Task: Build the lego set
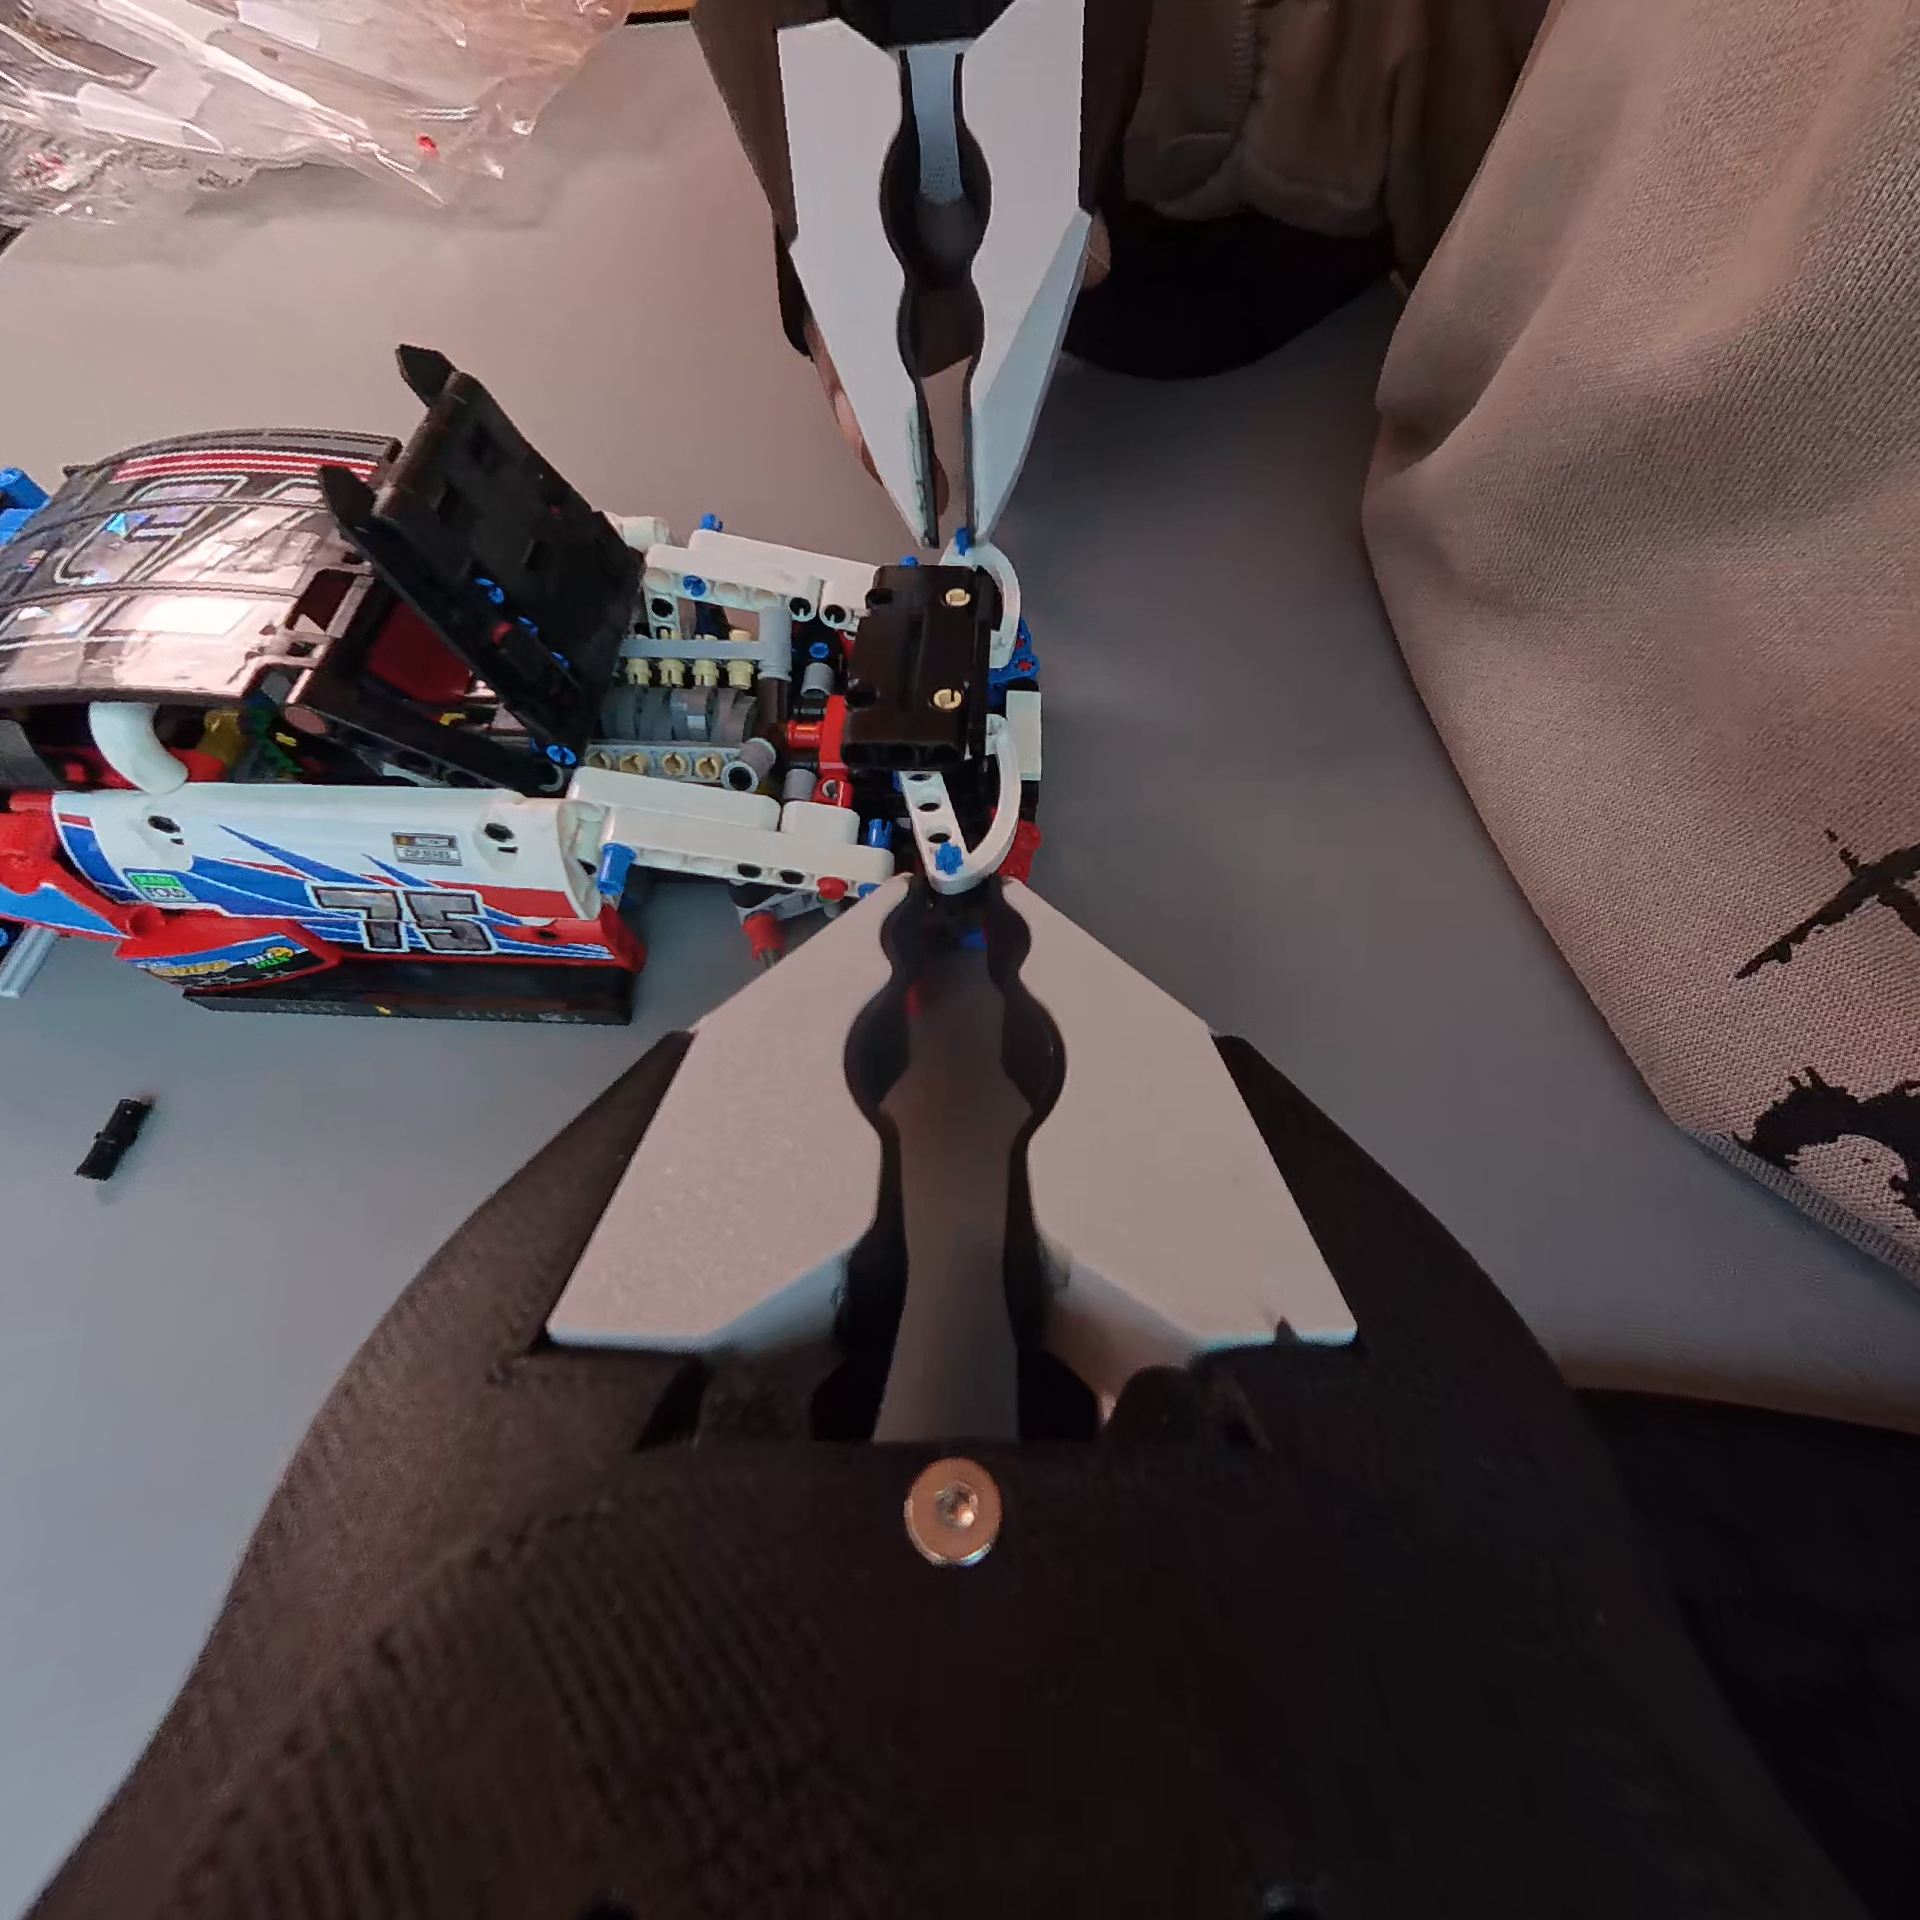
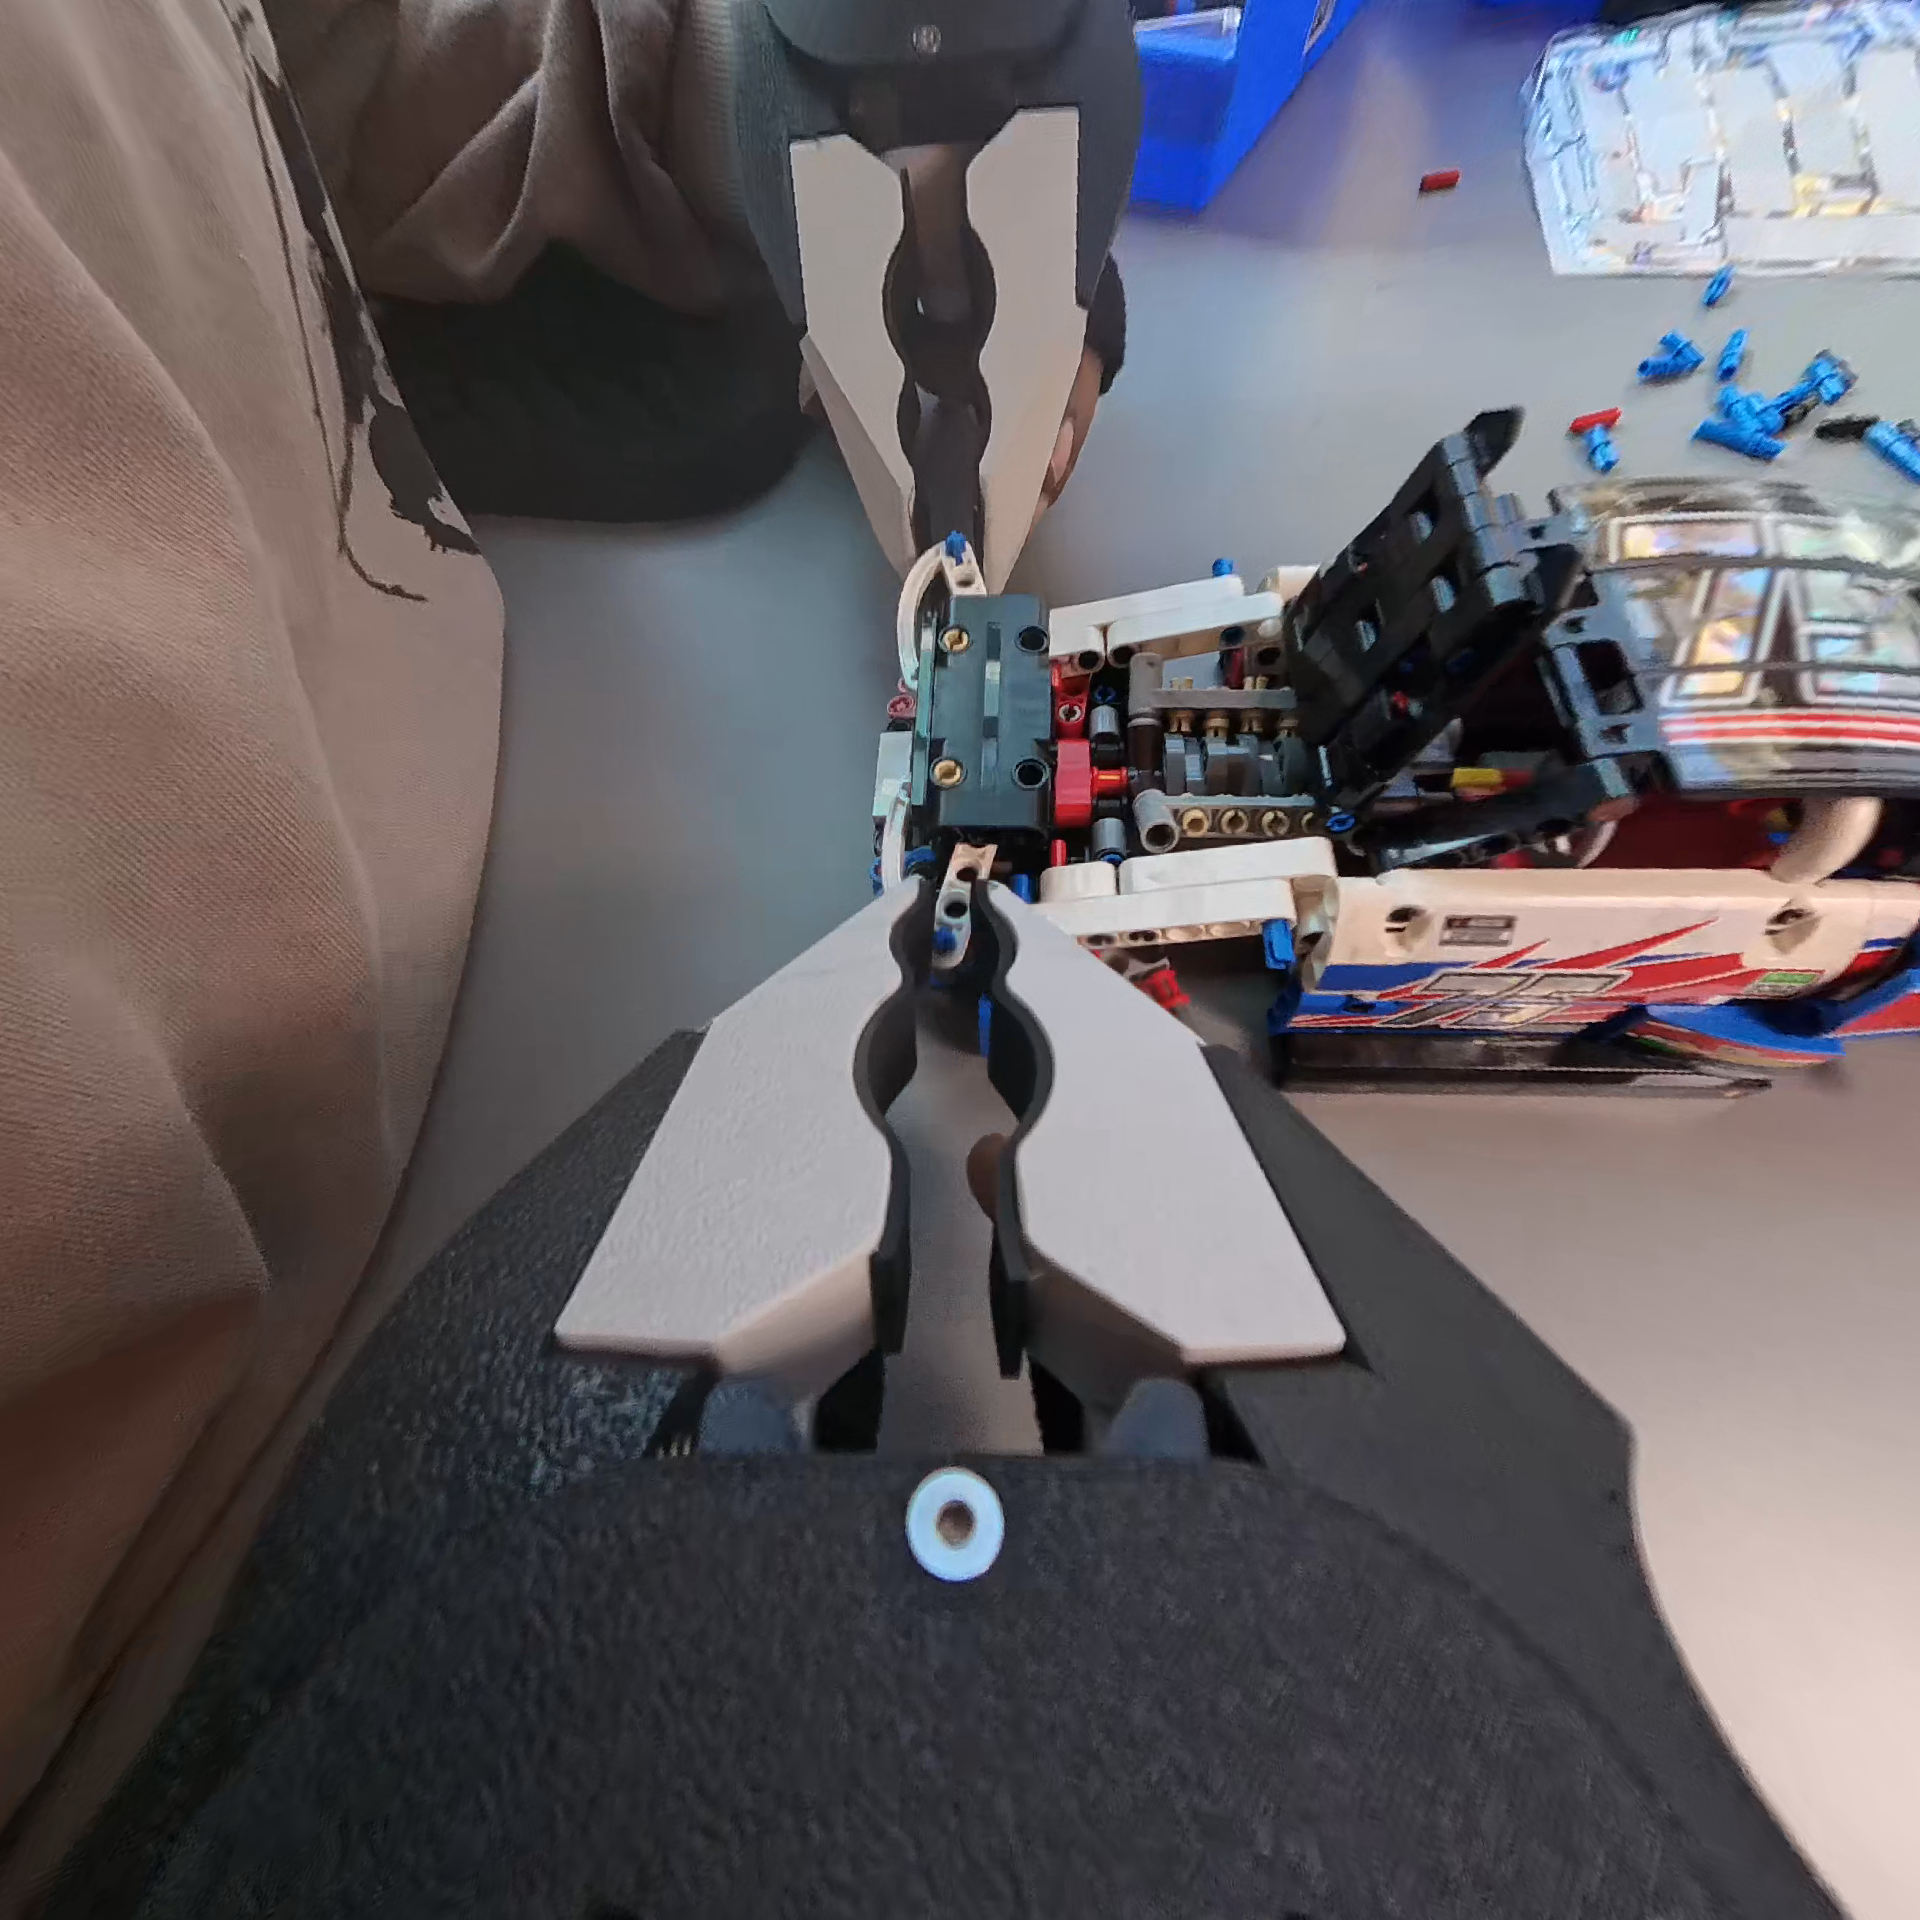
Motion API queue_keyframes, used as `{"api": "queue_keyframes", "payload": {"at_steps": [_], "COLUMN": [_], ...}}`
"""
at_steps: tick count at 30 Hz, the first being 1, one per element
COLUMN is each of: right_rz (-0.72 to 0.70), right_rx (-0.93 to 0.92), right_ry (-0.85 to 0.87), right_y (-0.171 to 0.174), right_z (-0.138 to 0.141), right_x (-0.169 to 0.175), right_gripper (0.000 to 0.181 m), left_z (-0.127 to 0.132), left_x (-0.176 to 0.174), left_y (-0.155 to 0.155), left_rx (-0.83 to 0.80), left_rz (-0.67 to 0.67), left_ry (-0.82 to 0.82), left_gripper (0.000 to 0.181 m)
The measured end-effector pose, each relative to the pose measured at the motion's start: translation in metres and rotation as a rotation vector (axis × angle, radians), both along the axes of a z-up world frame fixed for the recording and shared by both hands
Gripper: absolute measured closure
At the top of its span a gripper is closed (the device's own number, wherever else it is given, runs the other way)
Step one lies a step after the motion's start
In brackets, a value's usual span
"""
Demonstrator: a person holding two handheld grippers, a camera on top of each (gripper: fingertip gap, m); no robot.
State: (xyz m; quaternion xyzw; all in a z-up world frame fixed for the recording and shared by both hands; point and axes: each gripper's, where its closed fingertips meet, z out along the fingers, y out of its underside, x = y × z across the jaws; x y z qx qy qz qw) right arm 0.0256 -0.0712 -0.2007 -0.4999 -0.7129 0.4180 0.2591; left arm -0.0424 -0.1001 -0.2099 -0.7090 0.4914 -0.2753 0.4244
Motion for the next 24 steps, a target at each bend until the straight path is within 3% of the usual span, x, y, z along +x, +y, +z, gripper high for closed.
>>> {"api": "queue_keyframes", "payload": {"at_steps": [6,17,24], "right_rz": [0.016,0.277,0.126], "right_rx": [-0.028,0.061,0.049], "right_ry": [-0.059,-0.254,-0.177], "right_y": [-0.001,-0.002,0.001], "right_z": [-0.005,-0.007,0.004], "right_x": [-0.001,0.0,0.0], "right_gripper": [0.179,0.177,0.164], "left_z": [0.0,0.003,0.002], "left_x": [-0.001,-0.003,-0.002], "left_y": [0.0,0.001,-0.001], "left_rx": [-0.008,-0.012,-0.007], "left_rz": [-0.001,0.003,0.0], "left_ry": [0.003,0.033,0.028], "left_gripper": [0.173,0.174,0.177]}}
